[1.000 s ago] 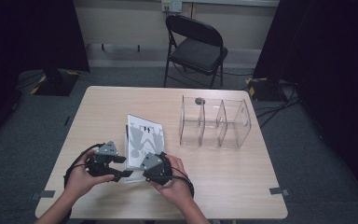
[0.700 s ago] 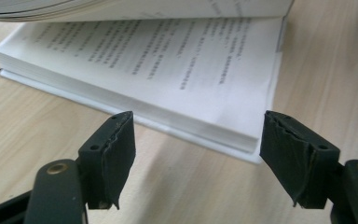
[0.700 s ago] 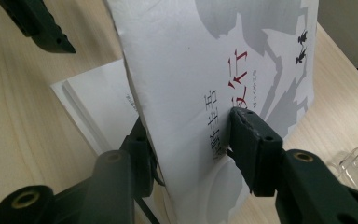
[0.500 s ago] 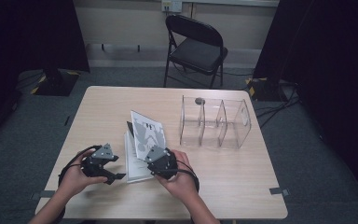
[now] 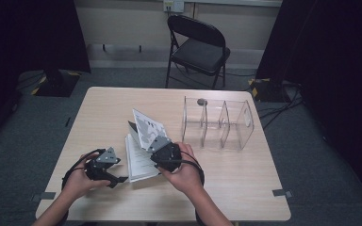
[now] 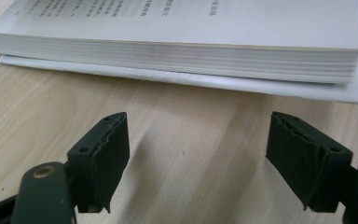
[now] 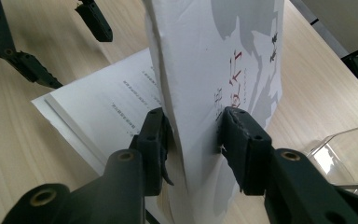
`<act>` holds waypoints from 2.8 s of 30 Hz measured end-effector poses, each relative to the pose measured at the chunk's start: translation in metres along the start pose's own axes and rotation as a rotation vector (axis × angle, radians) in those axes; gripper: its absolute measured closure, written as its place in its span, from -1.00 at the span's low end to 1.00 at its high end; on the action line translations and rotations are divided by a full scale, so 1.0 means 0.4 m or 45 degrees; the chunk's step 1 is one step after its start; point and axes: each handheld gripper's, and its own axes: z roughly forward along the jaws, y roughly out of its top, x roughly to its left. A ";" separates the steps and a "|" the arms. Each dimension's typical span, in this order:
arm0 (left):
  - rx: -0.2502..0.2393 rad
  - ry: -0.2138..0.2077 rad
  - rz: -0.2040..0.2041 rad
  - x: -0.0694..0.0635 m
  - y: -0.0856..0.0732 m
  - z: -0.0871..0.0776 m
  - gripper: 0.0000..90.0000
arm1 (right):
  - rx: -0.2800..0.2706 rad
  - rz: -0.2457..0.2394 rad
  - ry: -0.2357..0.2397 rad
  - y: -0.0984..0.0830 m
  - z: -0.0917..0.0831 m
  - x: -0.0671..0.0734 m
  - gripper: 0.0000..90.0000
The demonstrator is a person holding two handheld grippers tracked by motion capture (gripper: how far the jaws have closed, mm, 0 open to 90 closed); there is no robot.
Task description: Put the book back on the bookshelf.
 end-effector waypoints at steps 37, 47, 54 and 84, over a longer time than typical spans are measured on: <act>-0.082 0.159 0.110 -0.012 0.059 0.014 -0.56 | 0.083 -0.031 0.095 0.083 -0.030 -0.028 0.35; -0.104 0.179 0.182 -0.022 0.069 0.013 -0.54 | 0.098 -0.051 0.105 0.084 -0.029 -0.025 0.34; -0.093 0.177 0.227 -0.040 0.088 0.003 -0.45 | 0.121 -0.066 0.108 0.093 -0.037 -0.025 0.34; -0.153 0.165 0.168 -0.034 0.145 -0.120 0.49 | -0.206 0.143 0.241 0.069 -0.142 -0.085 -0.19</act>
